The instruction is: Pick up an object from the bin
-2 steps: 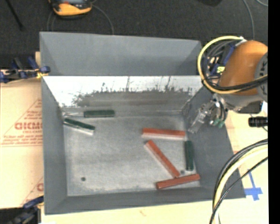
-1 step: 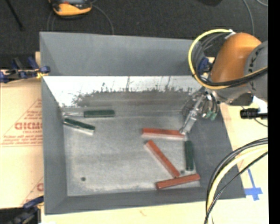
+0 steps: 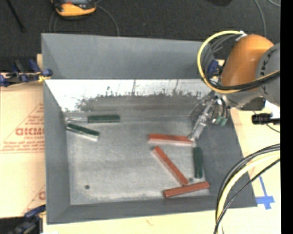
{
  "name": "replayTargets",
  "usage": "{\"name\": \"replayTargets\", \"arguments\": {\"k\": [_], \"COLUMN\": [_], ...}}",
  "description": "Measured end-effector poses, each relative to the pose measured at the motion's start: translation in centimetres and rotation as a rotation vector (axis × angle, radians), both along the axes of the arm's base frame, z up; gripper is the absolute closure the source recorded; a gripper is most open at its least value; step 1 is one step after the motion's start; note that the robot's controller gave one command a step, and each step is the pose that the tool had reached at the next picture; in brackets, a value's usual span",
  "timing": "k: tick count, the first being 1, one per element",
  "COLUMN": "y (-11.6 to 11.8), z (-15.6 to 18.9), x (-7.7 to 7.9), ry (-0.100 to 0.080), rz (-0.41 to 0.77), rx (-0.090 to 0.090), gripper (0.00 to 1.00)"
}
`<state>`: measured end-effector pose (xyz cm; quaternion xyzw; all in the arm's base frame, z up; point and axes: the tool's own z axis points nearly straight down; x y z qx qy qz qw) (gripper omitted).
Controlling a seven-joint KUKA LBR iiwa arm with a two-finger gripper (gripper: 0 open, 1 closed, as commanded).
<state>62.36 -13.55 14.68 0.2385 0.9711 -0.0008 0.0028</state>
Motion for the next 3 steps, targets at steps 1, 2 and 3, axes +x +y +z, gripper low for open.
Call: {"name": "replayTargets", "arguments": {"k": [1, 2, 3], "y": [2.16, 2.16, 2.15], "z": [-7.61, -7.61, -7.54], "x": [-4.36, -4.36, -4.38], "ry": [0.002, 0.002, 0.002], "rz": [0.097, 0.097, 0.097], "rx": [0.001, 0.001, 0.001], "gripper": [1.0, 1.0, 1.0]}}
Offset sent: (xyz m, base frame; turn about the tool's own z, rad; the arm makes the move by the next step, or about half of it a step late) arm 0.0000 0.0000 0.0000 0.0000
